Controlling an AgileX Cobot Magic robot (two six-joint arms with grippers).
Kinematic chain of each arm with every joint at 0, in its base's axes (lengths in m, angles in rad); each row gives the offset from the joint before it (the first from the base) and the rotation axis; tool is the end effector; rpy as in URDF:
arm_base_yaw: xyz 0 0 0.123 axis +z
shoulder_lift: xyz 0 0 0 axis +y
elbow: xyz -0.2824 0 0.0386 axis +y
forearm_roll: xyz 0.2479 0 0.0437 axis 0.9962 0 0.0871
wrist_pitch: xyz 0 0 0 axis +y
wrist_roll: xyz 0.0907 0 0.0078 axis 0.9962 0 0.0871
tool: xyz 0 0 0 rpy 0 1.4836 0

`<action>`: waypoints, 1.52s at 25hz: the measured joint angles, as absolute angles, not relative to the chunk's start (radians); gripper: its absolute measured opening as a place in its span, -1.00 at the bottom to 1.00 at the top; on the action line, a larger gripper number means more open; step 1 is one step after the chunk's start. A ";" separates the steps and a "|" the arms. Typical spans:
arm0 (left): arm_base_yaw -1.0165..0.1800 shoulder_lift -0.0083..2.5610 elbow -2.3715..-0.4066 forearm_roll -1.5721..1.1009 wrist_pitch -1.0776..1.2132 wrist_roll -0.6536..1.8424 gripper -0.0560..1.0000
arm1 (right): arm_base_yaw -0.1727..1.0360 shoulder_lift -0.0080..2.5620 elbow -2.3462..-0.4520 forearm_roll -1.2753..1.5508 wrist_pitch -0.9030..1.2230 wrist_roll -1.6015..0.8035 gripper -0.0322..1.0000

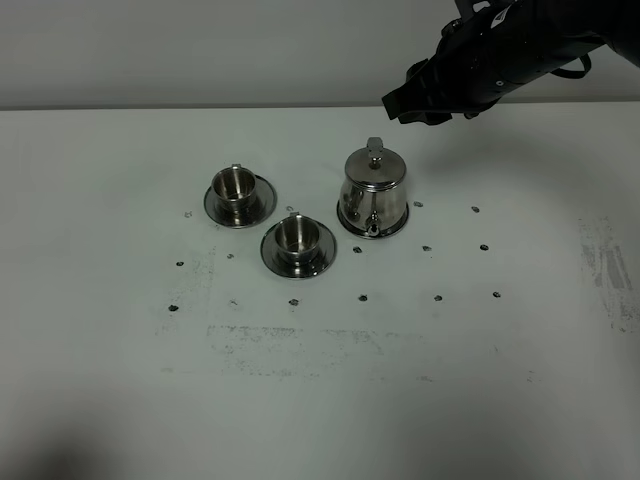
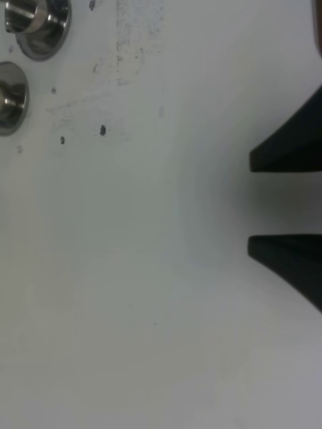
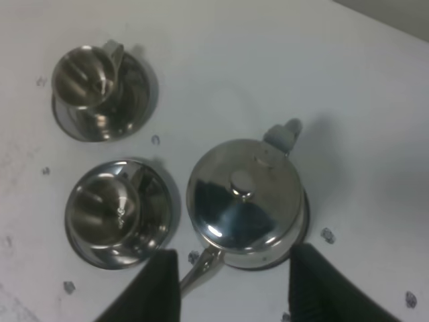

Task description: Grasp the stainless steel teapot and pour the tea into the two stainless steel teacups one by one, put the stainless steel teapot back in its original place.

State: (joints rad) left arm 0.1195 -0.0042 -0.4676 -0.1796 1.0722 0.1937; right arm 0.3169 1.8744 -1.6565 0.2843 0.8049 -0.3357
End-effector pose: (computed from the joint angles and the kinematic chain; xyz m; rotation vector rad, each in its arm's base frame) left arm -0.0013 -0.0146 0.2683 0.0833 2.0687 -0.0245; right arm 0.4000 0.1506 0.2993 -0.6425 2.4045 0.3295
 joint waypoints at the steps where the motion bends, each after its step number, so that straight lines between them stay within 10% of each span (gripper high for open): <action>1: 0.120 -0.004 -0.468 -0.176 1.072 0.194 -0.35 | 0.317 1.874 -1.656 0.284 0.803 -0.335 -0.22; 17: 0.120 -0.004 -0.468 -0.134 1.072 0.158 -0.35 | 0.321 1.887 -1.692 0.284 0.789 -0.290 -0.22; 38: 0.120 -0.004 -0.466 -0.134 1.072 0.156 -0.35 | 0.403 2.423 -2.487 -0.049 1.110 0.016 -0.16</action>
State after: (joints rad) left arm 0.1195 -0.0042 -0.4665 -0.1344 1.0722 0.1565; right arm 0.4032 2.4226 -2.4872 -0.0487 1.1103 0.0156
